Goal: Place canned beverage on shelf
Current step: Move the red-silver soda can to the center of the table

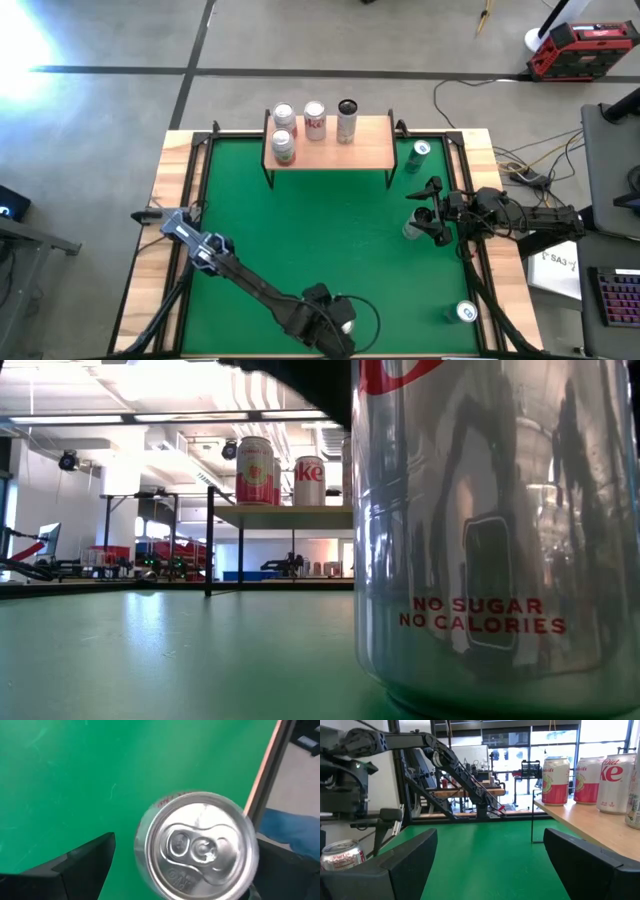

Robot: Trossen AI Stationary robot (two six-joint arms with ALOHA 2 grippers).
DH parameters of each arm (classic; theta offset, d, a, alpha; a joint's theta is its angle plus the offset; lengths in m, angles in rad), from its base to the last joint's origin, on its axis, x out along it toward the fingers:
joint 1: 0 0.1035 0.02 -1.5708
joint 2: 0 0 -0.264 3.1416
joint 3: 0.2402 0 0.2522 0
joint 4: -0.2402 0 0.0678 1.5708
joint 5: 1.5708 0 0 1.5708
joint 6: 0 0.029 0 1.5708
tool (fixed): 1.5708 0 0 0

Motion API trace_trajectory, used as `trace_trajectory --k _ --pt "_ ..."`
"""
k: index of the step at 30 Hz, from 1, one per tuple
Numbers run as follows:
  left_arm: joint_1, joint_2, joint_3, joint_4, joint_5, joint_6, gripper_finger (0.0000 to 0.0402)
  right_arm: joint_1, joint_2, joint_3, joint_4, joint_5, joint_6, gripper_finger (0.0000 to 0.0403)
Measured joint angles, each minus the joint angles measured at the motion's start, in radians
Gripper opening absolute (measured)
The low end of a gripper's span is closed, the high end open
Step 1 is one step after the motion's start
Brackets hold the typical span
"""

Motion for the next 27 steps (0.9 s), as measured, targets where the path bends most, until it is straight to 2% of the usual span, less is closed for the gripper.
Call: trace_trajectory --k 4,7,14,21,24,27 --pt "-0.001 0.011 0.000 -0.005 -0.002 -0.003 0.0394 0.000 0.000 0.000 0.000 0.000 0.000 0.0357" --pt "-0.002 0.013 0.000 -0.006 -0.009 -0.002 0.0378 0.000 0.000 0.000 0.000 0.000 0.000 0.0357" --pt "0.000 0.013 0.000 -0.005 -0.057 0.030 0.0285 0.000 0.000 0.000 0.000 0.000 0.000 0.0357" --pt "0.039 0.013 0.001 -0.115 -0.178 -0.014 0.0284 0.000 0.000 0.000 0.000 0.000 0.000 0.0357" --pt "0.092 0.000 0.002 -0.189 -0.154 -0.059 0.0284 0.000 0.000 0.000 0.000 0.000 0.000 0.0357" --pt "0.167 -0.021 0.002 -0.236 -0.071 -0.041 0.0284 0.000 0.000 0.000 0.000 0.000 0.000 0.0357"
